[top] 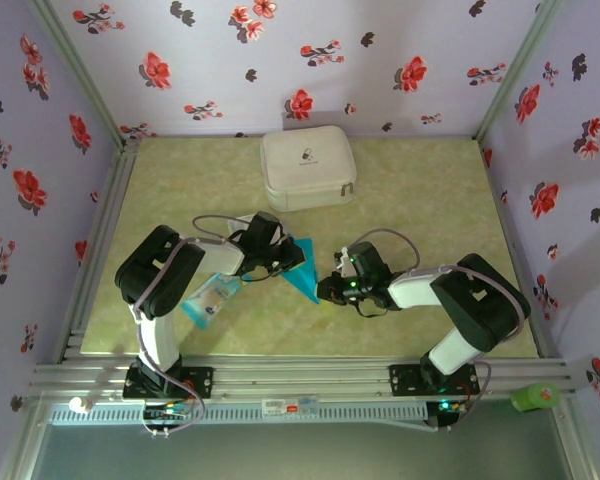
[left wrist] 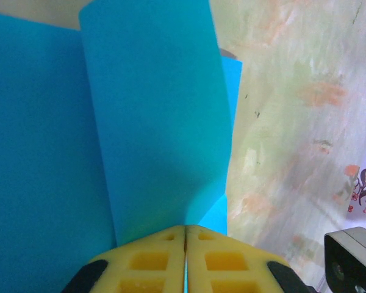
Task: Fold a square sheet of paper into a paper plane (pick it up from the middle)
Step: Fourth fold the wing at the center of the table.
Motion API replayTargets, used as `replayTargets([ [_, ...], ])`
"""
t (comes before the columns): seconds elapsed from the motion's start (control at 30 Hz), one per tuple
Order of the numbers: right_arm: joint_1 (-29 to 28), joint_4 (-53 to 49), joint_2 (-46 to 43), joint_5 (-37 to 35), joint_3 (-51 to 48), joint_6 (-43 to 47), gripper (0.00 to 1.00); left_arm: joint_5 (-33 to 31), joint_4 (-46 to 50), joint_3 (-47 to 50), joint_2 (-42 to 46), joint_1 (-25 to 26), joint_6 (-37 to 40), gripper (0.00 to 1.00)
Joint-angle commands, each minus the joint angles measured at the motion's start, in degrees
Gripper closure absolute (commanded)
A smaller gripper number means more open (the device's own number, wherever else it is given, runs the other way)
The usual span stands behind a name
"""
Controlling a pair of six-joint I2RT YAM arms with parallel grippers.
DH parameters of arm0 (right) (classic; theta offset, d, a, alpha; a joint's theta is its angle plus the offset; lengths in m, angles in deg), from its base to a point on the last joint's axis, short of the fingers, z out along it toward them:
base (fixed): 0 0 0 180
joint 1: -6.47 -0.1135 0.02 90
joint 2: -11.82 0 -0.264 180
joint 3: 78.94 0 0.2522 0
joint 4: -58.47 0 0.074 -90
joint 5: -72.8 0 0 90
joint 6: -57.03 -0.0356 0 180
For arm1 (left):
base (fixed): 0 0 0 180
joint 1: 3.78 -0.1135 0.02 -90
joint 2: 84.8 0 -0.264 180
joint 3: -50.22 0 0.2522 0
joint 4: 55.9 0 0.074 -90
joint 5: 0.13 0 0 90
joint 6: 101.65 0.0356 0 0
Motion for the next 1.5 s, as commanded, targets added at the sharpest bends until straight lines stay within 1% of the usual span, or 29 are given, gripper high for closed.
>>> replayTargets([
  [0.0,-0.7,-5.8,-0.3,1.4,-0.6,1.3,0.92,-1.5,3.6,0.5,-2.3,-0.6,1.5,0.9],
  [0.2,-1.0,-7.2,0.2,2.2,-0.5,1.7,0.93,-1.5,3.5,0.6,-2.3,-0.6,1.3,0.9],
  [0.33,-1.1,-9.7,-1.2,0.8,-0.8,2.3,0.91,-1.6,3.5,0.7,-2.3,-0.6,1.2,0.9],
  [0.47,-1.2,-10.4,-2.0,1.0,-0.9,2.5,0.9,-1.6,3.4,0.8,-2.3,-0.6,1.2,0.9],
  [0.57,-1.2,-10.2,-1.8,1.1,-1.0,2.6,0.95,-1.6,3.5,0.7,-2.3,-0.6,1.3,0.91],
  [0.6,-1.2,-9.8,-1.7,1.3,-1.0,2.5,0.95,-1.6,3.5,0.8,-2.3,-0.6,1.3,0.91],
  [0.67,-1.2,-9.6,-1.6,1.3,-0.7,2.3,0.91,-1.6,3.5,0.9,-2.3,-0.6,1.3,0.91],
  [0.77,-1.0,-9.8,-2.2,1.1,-0.3,2.0,0.88,-1.7,3.4,1.2,-2.3,-0.7,1.3,0.91],
  [0.87,-1.0,-10.1,-4.5,0.1,0.1,1.2,0.81,-1.7,3.4,1.4,-2.3,-0.6,1.5,0.91],
  [0.97,-0.8,-13.3,-7.9,-1.7,1.4,1.2,0.71,-1.7,3.6,1.4,-2.3,-0.6,1.7,0.91],
  [1.03,-0.7,-16.2,-10.4,-3.1,2.5,1.8,0.68,-1.6,3.6,1.3,-2.2,-0.6,1.7,0.91],
  [1.13,-0.5,-19.6,-14.0,-5.2,4.4,2.8,0.64,-1.7,3.7,1.4,-2.1,-0.6,1.9,0.91],
  [1.2,-0.5,-18.5,-14.7,-4.4,5.1,2.4,0.68,-1.7,3.7,1.5,-2.1,-0.6,1.9,0.91],
  [1.23,-0.5,-16.8,-14.1,-2.7,5.7,1.9,0.73,-1.6,3.7,1.6,-2.2,-0.6,1.9,0.91],
  [1.3,-0.8,-15.5,-11.7,-1.1,7.5,1.2,0.88,-1.7,3.6,1.6,-2.3,-0.6,1.9,0.91],
  [1.33,-1.1,-14.7,-9.9,-0.4,8.6,1.0,0.92,-1.7,3.6,1.6,-2.3,-0.6,1.9,0.91],
  [1.4,-1.7,-13.3,-6.4,0.8,10.7,0.7,0.97,-1.7,3.5,1.7,-2.3,-0.6,1.9,0.91],
  [1.47,-2.3,-12.6,-3.3,-0.1,12.6,-0.1,0.99,-1.7,3.5,1.8,-2.5,-0.6,2.0,0.91],
])
